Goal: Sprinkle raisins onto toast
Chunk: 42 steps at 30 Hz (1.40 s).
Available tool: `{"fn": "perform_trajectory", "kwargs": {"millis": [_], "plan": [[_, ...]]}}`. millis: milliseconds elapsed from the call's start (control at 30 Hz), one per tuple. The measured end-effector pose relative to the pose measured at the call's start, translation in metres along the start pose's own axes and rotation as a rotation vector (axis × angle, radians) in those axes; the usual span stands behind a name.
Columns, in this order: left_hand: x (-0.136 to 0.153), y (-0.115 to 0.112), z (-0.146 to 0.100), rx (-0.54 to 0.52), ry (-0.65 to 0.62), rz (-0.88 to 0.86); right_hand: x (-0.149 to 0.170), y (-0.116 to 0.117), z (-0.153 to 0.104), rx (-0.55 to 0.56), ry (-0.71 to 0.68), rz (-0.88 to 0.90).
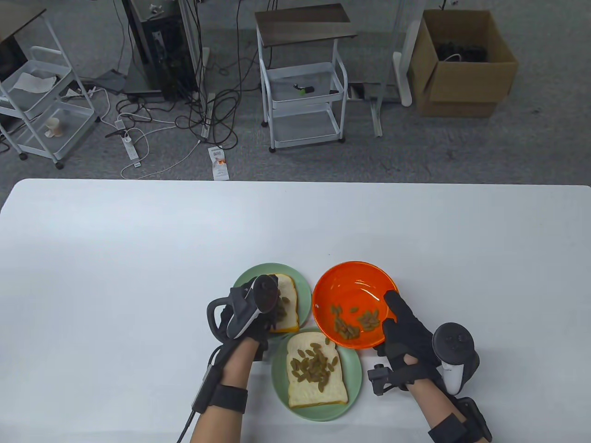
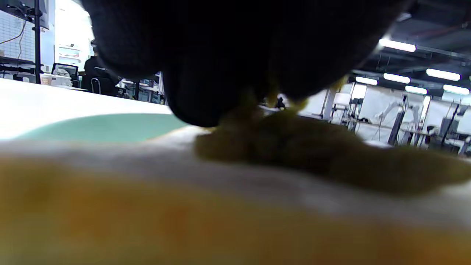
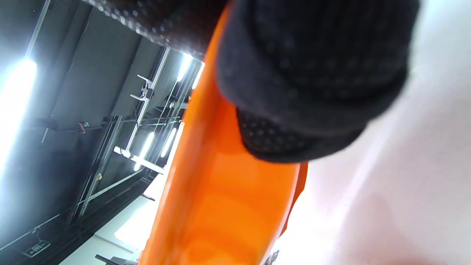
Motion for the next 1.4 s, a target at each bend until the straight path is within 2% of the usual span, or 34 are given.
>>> {"fn": "perform_trajectory", "kwargs": {"millis": [100, 167, 233, 267, 400, 533, 667, 767, 833, 933, 1100, 1400], "plan": [[0.001, 0.000, 0.000, 0.008, -0.005, -0.016, 0.000, 0.000, 0.000, -0.004, 0.000, 0.005], [0.003, -0.002, 0.001, 0.084, -0.001, -0.020, 0.000, 0.000, 0.000, -0.004, 0.002, 0.013], [0.006, -0.004, 0.000, 0.210, 0.016, -0.042, 0.000, -0.002, 0.000, 0.000, 0.005, 0.022], [0.005, -0.003, -0.001, 0.220, -0.001, -0.082, 0.000, -0.003, 0.001, 0.002, 0.007, 0.026], [0.002, 0.017, -0.009, 0.293, -0.045, -0.211, 0.004, -0.011, 0.005, 0.024, 0.033, 0.058], [-0.010, 0.048, -0.029, 0.264, -0.153, -0.291, 0.015, -0.025, 0.013, 0.068, 0.089, 0.102], [-0.017, 0.059, -0.052, 0.191, -0.270, -0.339, 0.030, -0.039, 0.023, 0.103, 0.153, 0.119], [-0.016, 0.052, -0.068, 0.157, -0.346, -0.358, 0.045, -0.051, 0.030, 0.140, 0.223, 0.154], [-0.012, 0.045, -0.075, 0.110, -0.369, -0.430, 0.052, -0.056, 0.032, 0.167, 0.250, 0.161], [-0.004, 0.030, -0.078, 0.085, -0.374, -0.453, 0.062, -0.065, 0.036, 0.209, 0.273, 0.133], [0.004, 0.018, -0.075, 0.080, -0.379, -0.429, 0.072, -0.073, 0.043, 0.258, 0.298, 0.088], [0.016, 0.000, -0.068, 0.174, -0.373, -0.381, 0.084, -0.079, 0.047, 0.277, 0.351, 0.126]]}}
Point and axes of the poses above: the tracker on the back of each hand, its own x axis roughly to the little-finger side, its own z axis roughly from the wrist to the fingertips, y = z × x, the point moved 3 cm from there along z, roughly from the wrist to the fingertips
